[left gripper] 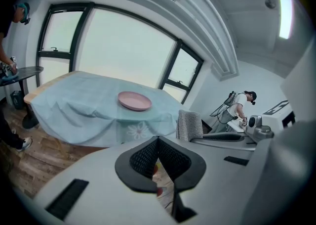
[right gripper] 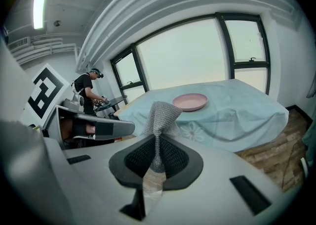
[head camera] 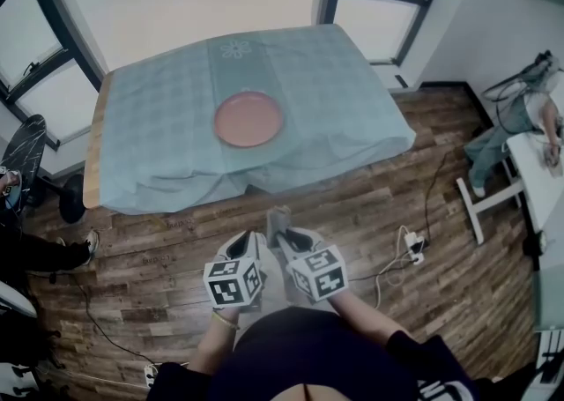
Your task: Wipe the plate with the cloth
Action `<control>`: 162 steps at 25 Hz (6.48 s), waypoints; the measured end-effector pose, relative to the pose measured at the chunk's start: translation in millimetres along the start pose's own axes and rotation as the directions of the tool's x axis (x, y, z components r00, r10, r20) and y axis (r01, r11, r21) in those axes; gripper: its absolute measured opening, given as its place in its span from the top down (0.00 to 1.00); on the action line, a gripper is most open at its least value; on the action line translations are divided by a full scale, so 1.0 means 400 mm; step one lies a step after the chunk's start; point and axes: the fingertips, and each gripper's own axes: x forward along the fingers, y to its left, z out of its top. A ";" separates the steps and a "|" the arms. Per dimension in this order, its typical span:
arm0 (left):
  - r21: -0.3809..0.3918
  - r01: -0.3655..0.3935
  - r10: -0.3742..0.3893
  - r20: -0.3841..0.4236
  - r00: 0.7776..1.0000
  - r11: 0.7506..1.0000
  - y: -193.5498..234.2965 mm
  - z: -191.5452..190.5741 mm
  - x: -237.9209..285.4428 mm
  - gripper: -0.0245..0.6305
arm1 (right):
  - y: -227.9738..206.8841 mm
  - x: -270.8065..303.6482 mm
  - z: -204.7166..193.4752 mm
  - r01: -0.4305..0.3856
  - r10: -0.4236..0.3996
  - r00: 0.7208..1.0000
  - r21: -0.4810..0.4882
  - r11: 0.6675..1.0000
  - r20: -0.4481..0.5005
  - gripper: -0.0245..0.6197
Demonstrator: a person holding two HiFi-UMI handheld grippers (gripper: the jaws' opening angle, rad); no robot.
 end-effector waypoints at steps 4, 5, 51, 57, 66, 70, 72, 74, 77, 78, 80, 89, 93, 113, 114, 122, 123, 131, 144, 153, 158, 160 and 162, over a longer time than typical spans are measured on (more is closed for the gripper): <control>0.004 0.005 -0.005 -0.010 1.000 1.000 0.037 0.040 0.048 0.94 | -0.025 0.056 0.042 0.006 -0.006 1.000 0.007 1.000 -0.015 0.91; 0.005 0.004 -0.004 -0.013 1.000 1.000 0.048 0.053 0.063 0.94 | -0.033 0.072 0.056 0.008 -0.008 1.000 0.005 1.000 -0.017 0.91; 0.024 0.032 -0.029 -0.132 0.991 0.999 0.431 0.489 0.571 0.94 | -0.307 0.630 0.480 0.125 -0.124 0.992 0.044 0.991 -0.031 0.91; 0.004 -0.008 0.009 -0.125 0.992 1.000 0.465 0.496 0.591 0.94 | -0.336 0.643 0.494 0.134 -0.132 0.991 0.041 0.990 -0.035 0.91; 0.003 -0.030 0.030 -0.149 0.988 1.000 0.516 0.500 0.649 0.94 | -0.394 0.708 0.512 0.137 -0.136 0.988 0.012 0.990 -0.067 0.91; 0.005 -0.031 0.032 -0.169 0.985 1.000 0.531 0.506 0.686 0.94 | -0.420 0.746 0.525 0.131 -0.130 0.988 0.001 0.991 -0.080 0.91; 0.005 -0.033 0.033 -0.180 0.983 0.999 0.542 0.507 0.702 0.94 | -0.437 0.766 0.525 0.136 -0.136 0.987 -0.002 0.991 -0.085 0.91; 0.003 -0.034 0.034 -0.189 0.981 0.999 0.554 0.508 0.719 0.93 | -0.453 0.787 0.523 0.141 -0.140 0.986 0.001 0.990 -0.093 0.91; -0.002 -0.041 0.040 -0.196 0.980 0.999 0.569 0.512 0.743 0.93 | -0.468 0.809 0.530 0.138 -0.138 0.984 -0.009 0.990 -0.110 0.91; -0.003 -0.043 0.041 -0.199 0.979 0.999 0.573 0.514 0.751 0.93 | -0.472 0.815 0.532 0.136 -0.136 0.984 -0.009 0.991 -0.118 0.91; -0.004 -0.038 0.036 -0.204 0.978 0.999 0.577 0.514 0.765 0.87 | -0.482 0.828 0.532 0.137 -0.138 0.982 -0.013 0.990 -0.131 0.91; -0.001 -0.050 0.048 -0.253 0.966 0.999 0.603 0.480 0.814 0.75 | -0.537 0.909 0.523 0.149 -0.158 0.971 -0.062 0.987 -0.182 0.91; -0.008 -0.072 0.067 -0.271 0.960 0.997 0.615 0.465 0.827 0.75 | -0.561 0.937 0.519 0.155 -0.167 0.965 -0.069 0.985 -0.204 0.91; -0.021 -0.109 0.099 -0.273 0.957 0.994 0.632 0.458 0.853 0.87 | -0.672 1.055 0.430 0.204 -0.230 0.895 -0.106 0.973 -0.383 0.91; -0.022 -0.112 0.102 -0.275 0.956 0.993 0.632 0.459 0.852 0.87 | -0.676 1.057 0.428 0.206 -0.233 0.892 -0.109 0.972 -0.388 0.91; -0.019 -0.114 0.105 -0.276 0.956 0.993 0.634 0.459 0.853 0.87 | -0.682 1.079 0.414 0.202 -0.235 0.881 -0.123 0.972 -0.410 0.91; -0.019 -0.114 0.104 -0.275 0.956 0.993 0.634 0.459 0.853 0.87 | -0.681 1.081 0.415 0.203 -0.239 0.881 -0.130 0.971 -0.408 0.91; -0.023 -0.116 0.105 -0.280 0.954 0.993 0.634 0.455 0.855 0.87 | -0.628 1.104 0.426 0.128 -0.179 0.904 -0.154 0.980 -0.388 0.91; -0.034 -0.125 0.110 -0.287 0.952 0.992 0.637 0.454 0.857 0.88 | -0.550 1.109 0.414 0.047 -0.111 0.914 -0.168 0.985 -0.391 0.91; -0.037 -0.114 0.099 -0.279 0.955 0.993 0.633 0.459 0.863 0.88 | -0.493 1.098 0.413 -0.003 -0.071 0.923 -0.193 0.981 -0.377 0.91; -0.040 -0.114 0.098 -0.281 0.955 0.993 0.632 0.458 0.863 0.88 | -0.460 1.090 0.401 -0.030 -0.045 0.924 -0.190 0.981 -0.380 0.91; -0.041 -0.114 0.098 -0.283 0.954 0.993 0.633 0.458 0.863 0.88 | -0.446 1.092 0.399 -0.042 -0.031 0.926 -0.185 0.982 -0.376 0.91; -0.041 -0.113 0.097 -0.284 0.954 0.993 0.634 0.458 0.864 0.88 | -0.436 1.093 0.395 -0.047 -0.023 0.928 -0.180 0.982 -0.371 0.91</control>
